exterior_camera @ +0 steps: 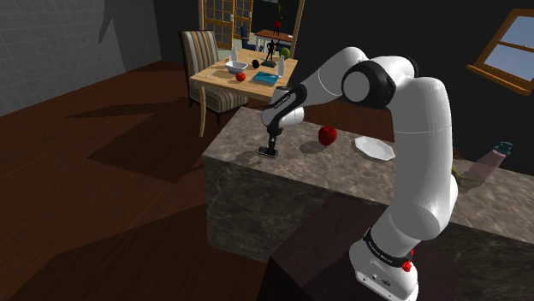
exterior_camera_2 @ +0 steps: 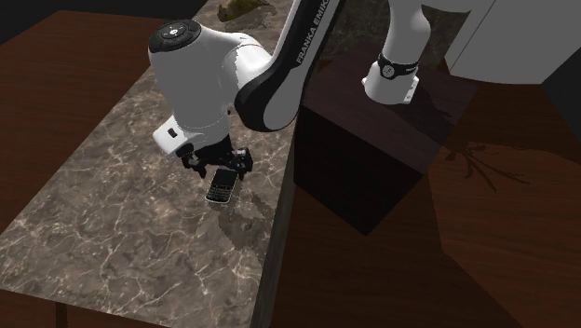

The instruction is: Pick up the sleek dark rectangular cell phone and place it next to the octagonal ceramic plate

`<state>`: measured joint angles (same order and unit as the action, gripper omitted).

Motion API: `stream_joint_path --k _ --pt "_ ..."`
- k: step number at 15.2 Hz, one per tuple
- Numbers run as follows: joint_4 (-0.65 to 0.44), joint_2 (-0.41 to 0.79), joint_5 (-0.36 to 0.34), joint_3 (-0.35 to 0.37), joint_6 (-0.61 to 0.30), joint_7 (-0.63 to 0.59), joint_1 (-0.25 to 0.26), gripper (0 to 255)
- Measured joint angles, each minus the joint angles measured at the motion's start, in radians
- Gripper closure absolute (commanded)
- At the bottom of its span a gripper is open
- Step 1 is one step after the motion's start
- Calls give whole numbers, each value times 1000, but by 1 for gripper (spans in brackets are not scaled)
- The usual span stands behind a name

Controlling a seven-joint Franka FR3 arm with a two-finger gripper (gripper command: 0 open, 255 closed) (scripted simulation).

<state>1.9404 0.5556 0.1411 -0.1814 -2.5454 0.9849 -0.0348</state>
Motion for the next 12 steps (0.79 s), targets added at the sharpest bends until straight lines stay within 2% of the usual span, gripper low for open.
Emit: stream_joint_path --k 10,11,12 --pt "-16 53 11 11 -37 8 -9 0" --pt "-16 53 11 11 -37 8 -9 255" --pt "-16 51 11 11 -36 8 -9 255"
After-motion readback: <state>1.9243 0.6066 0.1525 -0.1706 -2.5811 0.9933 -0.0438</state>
